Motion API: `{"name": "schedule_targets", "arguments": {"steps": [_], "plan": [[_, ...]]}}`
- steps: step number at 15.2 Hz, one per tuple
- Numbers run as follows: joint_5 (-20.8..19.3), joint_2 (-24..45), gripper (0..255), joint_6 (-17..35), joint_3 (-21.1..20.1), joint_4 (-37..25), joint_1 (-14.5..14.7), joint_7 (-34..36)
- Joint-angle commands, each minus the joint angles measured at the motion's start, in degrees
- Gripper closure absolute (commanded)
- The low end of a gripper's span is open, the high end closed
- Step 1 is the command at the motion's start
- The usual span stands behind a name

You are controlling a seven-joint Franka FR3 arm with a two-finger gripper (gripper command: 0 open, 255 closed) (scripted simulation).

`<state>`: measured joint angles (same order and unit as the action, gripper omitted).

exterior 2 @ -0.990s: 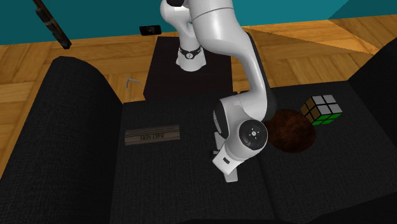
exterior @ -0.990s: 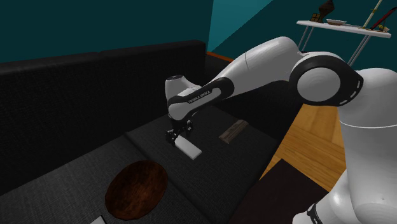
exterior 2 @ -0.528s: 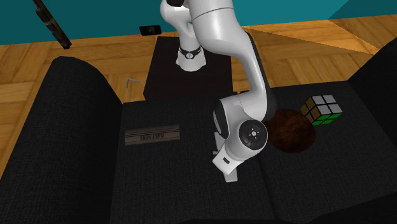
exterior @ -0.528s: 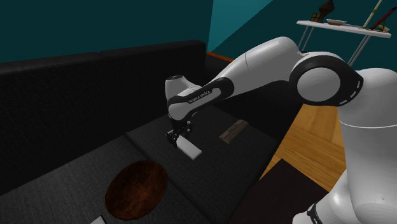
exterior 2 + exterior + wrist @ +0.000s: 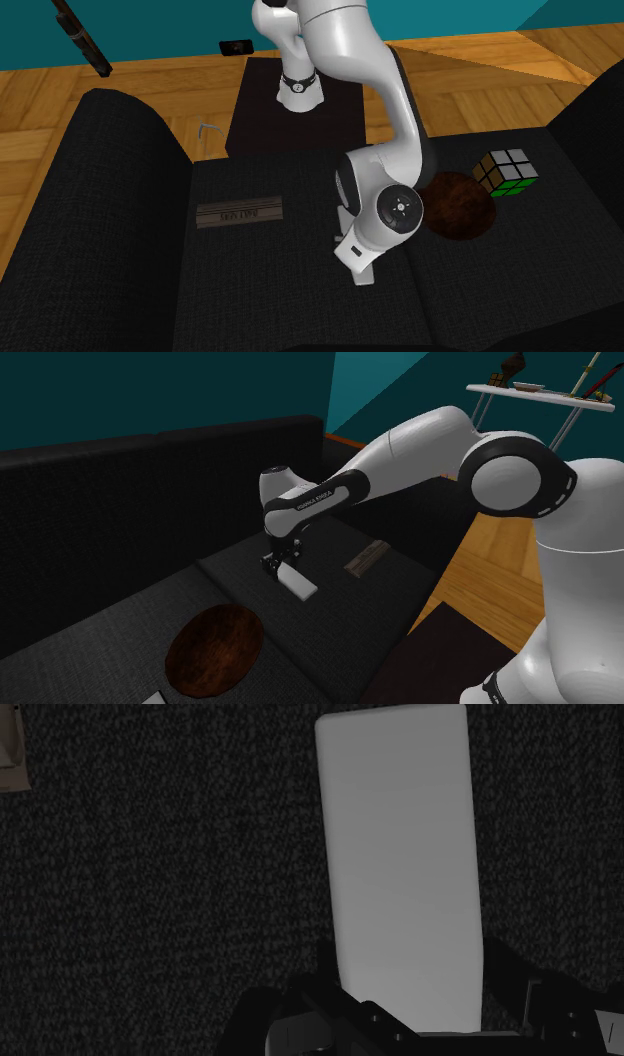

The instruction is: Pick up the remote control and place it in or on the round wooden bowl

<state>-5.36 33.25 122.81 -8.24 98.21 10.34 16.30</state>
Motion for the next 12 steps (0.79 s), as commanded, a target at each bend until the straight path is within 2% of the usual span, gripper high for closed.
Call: {"name": "schedule_targets", "arguments": {"steps": [1, 12], "plan": [[0.15, -0.96, 255, -1.03, -0.1, -0.08, -0.06, -0.06], [0.93, -5.51, 255, -7.44, -0.55, -1.99, -0.33, -0.52]]}}
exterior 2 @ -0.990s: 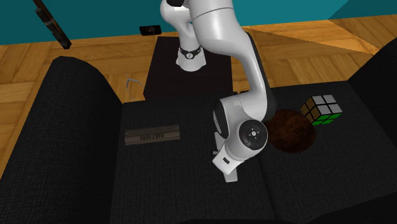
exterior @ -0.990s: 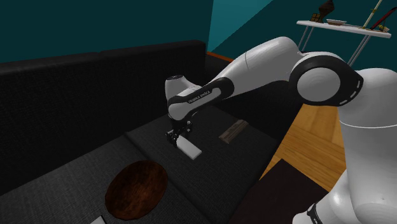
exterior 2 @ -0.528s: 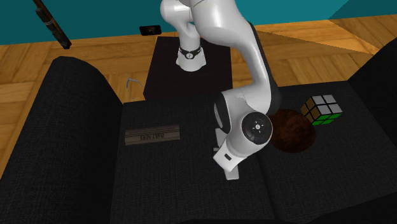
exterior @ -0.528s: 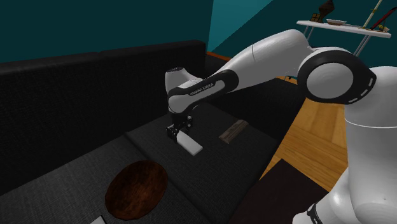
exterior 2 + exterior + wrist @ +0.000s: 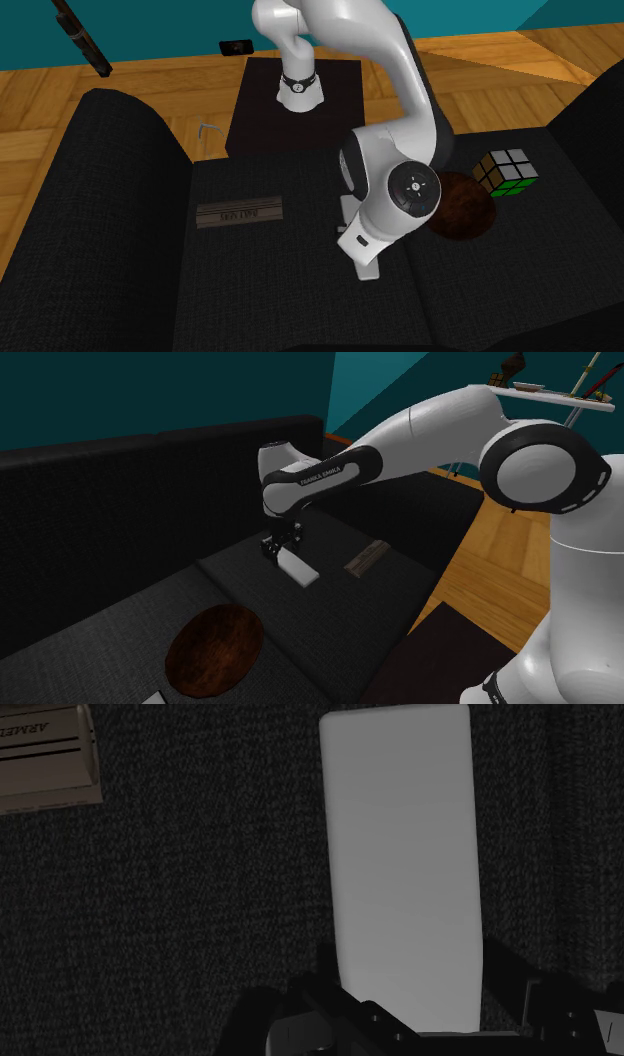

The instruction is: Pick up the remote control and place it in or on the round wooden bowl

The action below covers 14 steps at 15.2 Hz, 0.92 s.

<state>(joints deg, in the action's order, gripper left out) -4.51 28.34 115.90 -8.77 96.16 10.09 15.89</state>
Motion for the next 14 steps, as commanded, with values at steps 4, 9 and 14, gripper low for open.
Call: {"name": "schedule_targets", "arguments": {"steps": [4, 9, 14], "plan": [[0.34, -2.0, 255, -2.98, -0.15, -1.0, -0.16, -0.26], [0.59, -3.38, 255, -5.85, -0.27, -2.51, -0.21, -0.41], [0.7, -3.74, 255, -5.71, -2.17, -1.94, 3.83, 5.4]]}}
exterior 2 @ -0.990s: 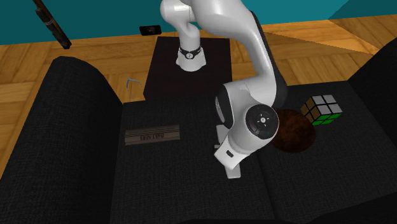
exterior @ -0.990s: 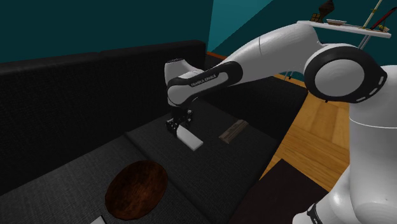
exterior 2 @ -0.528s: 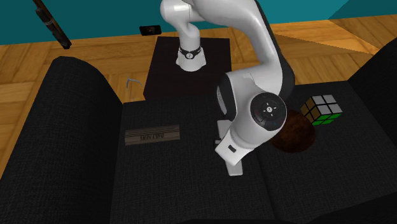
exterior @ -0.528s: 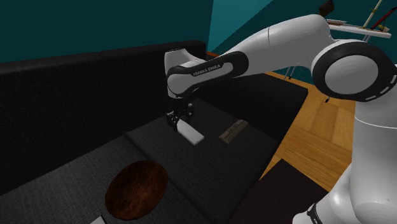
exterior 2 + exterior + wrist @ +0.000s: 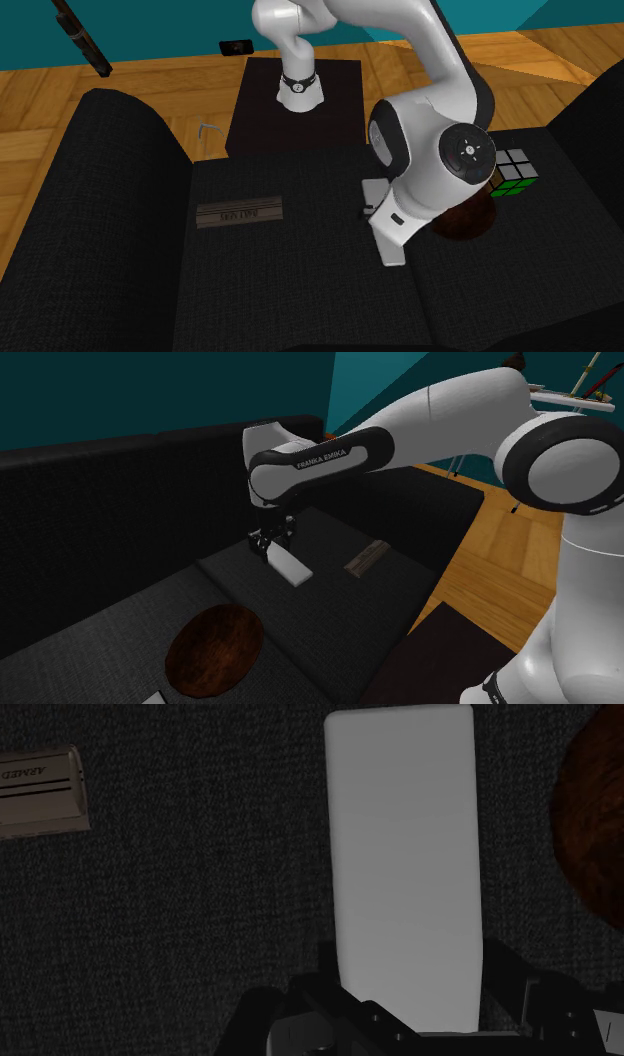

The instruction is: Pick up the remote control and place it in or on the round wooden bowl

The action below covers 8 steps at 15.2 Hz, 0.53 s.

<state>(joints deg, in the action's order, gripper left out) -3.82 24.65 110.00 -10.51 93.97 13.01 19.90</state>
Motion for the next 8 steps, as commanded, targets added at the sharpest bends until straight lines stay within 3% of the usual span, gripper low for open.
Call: {"name": "schedule_targets", "arguments": {"steps": [1, 8], "plan": [[0.02, 0.02, 255, 0.15, -0.79, 0.14, 1.75, 2.56], [-0.23, 1.9, 255, -0.76, -3.23, -2.64, 7.8, 10.78]]}}
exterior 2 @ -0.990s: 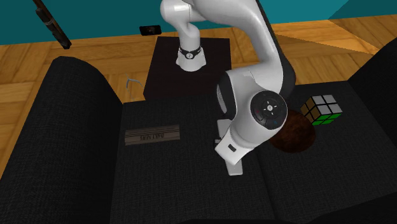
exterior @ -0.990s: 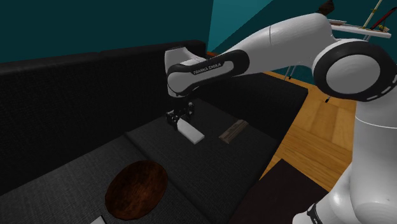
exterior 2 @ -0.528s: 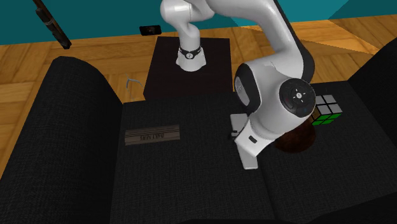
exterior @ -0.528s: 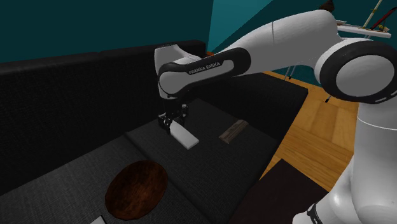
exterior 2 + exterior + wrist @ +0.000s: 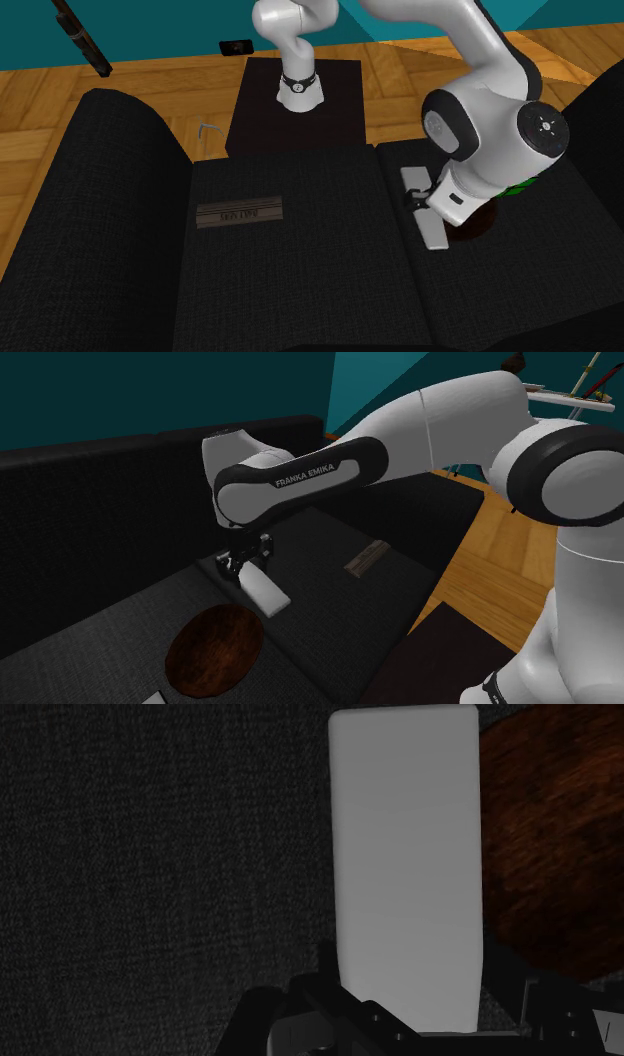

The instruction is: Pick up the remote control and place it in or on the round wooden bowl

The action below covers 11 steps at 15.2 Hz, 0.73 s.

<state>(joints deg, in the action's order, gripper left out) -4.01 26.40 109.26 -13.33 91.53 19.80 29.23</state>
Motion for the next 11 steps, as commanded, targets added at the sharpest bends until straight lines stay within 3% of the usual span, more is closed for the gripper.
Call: {"name": "schedule_targets", "arguments": {"steps": [1, 8, 11], "plan": [[-0.12, 0.61, 255, -0.25, -0.72, -0.89, 1.92, 2.62], [-1.01, 5.36, 255, -2.73, -2.57, -8.2, 8.62, 10.61], [-1.25, 6.45, 255, -1.79, -2.63, -8.35, 9.34, 11.4]]}}
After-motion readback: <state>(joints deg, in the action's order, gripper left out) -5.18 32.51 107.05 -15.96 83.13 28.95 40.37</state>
